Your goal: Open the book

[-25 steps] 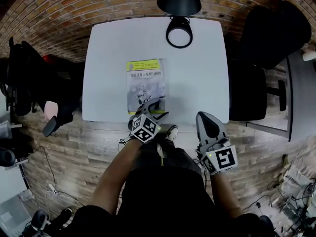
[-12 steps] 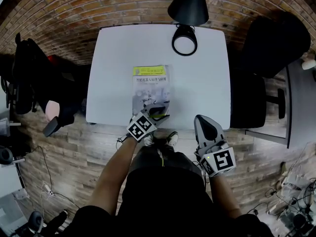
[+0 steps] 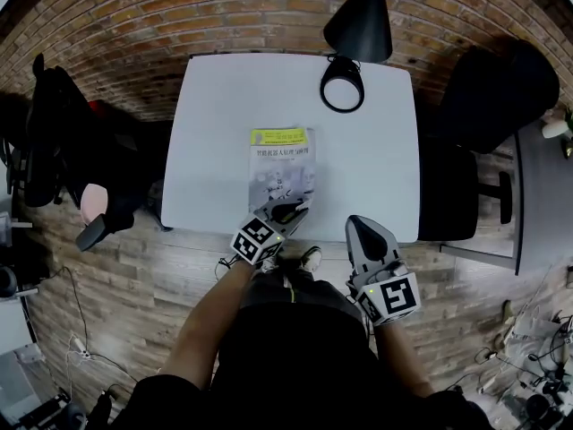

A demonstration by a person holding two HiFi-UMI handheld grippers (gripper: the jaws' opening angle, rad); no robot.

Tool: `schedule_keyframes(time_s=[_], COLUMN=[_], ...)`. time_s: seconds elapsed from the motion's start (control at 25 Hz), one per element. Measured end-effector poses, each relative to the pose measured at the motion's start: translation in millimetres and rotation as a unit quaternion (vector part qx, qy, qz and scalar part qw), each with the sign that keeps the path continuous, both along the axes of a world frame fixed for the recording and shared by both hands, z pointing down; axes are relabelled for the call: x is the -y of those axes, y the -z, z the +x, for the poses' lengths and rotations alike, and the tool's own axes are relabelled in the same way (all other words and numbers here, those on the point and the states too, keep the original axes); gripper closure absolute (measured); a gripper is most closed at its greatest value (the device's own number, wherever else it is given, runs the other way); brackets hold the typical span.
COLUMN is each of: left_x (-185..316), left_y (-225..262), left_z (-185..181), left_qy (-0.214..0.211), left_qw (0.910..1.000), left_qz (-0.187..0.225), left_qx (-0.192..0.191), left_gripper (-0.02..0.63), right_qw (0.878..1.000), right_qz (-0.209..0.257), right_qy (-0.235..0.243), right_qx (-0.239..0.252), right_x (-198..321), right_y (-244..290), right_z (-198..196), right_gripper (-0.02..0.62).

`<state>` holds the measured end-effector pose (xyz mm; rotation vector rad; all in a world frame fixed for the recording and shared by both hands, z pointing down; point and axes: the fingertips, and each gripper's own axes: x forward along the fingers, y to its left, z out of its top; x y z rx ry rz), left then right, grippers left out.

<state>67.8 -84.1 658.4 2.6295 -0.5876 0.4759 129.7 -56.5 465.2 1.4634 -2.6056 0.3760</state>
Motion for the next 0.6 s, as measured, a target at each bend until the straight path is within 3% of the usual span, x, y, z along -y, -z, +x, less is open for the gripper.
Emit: schedule_keyframes(time_s=[0.6], left_x=[29.7], left_y=[58.0], left_z=[-43.6], left_qy=[0.092], left_qw=[0.994], left_qz=[0.047], left_qx=[-0.034], left_gripper=[0.558], right_qw=[0.999], right_qz=[0.018], right_qy=[0.027], right_qx=[-0.003], right_x=[22.7], right_y=[4.6], right_z=[-35.0], right_gripper=[0.581])
